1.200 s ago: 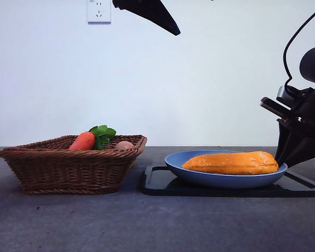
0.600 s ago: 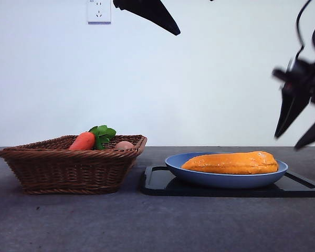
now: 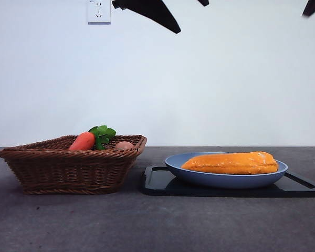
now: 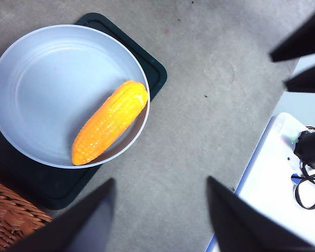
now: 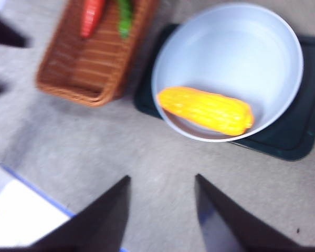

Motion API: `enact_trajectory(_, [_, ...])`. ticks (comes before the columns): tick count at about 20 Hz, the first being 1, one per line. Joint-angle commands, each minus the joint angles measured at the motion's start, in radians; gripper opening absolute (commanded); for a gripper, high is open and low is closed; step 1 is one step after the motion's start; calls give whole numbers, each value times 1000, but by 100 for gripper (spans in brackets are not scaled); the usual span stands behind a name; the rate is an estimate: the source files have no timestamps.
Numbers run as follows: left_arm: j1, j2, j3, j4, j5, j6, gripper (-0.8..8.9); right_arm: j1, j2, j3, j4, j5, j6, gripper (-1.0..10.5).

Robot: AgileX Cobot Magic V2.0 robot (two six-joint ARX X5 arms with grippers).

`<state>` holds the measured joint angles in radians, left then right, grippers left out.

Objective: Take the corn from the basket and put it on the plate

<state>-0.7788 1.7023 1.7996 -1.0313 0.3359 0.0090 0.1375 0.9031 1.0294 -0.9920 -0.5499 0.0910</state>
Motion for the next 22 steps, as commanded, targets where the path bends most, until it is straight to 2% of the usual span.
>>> enact_trajectory(1, [-4, 3, 32, 6, -3, 10, 97, 21, -22, 20, -24, 0, -36, 45])
enact_trajectory(2, [-4, 3, 32, 6, -3, 10, 29, 25, -32, 20, -43, 0, -64, -2])
enact_trajectory(3, [-4, 3, 32, 6, -3, 11, 7, 26, -36, 20, -66, 0, -92, 3])
enact_trajectory(22, [-4, 3, 32, 50, -3, 10, 7, 24, -36, 19, -92, 0, -103, 3])
